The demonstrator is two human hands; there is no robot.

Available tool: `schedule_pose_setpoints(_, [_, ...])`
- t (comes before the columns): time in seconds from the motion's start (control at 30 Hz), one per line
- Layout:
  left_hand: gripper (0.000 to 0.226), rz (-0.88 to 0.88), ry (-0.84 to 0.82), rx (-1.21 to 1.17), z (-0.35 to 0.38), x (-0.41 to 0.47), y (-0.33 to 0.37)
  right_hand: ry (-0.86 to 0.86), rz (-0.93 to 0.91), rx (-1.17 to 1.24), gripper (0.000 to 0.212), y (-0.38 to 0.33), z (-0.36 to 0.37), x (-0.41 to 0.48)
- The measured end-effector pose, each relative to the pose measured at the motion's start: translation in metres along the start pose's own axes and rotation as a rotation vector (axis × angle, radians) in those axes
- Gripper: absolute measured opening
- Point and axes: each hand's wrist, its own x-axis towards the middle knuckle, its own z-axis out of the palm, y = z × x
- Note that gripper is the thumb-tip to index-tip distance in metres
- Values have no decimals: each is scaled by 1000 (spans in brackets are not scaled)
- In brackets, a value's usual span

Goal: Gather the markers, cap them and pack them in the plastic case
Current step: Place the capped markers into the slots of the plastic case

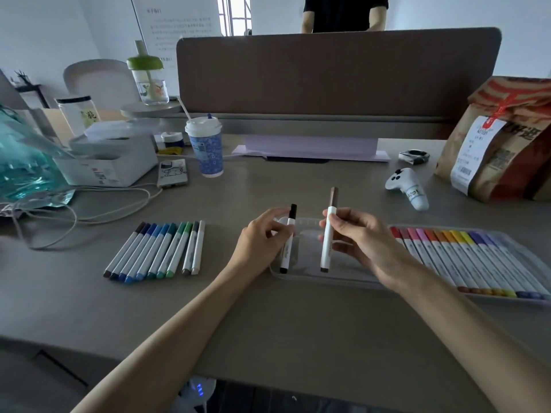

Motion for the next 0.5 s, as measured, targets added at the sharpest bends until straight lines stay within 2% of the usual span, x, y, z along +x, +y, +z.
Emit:
schedule_pose_setpoints(0.13, [31, -3, 33, 102, 0, 0, -2, -14, 5, -15, 21, -1, 1, -2])
schedule_pose_setpoints(0.5, [26, 29, 64, 176, 2, -3, 2, -26, 6, -41, 22, 0, 2, -5])
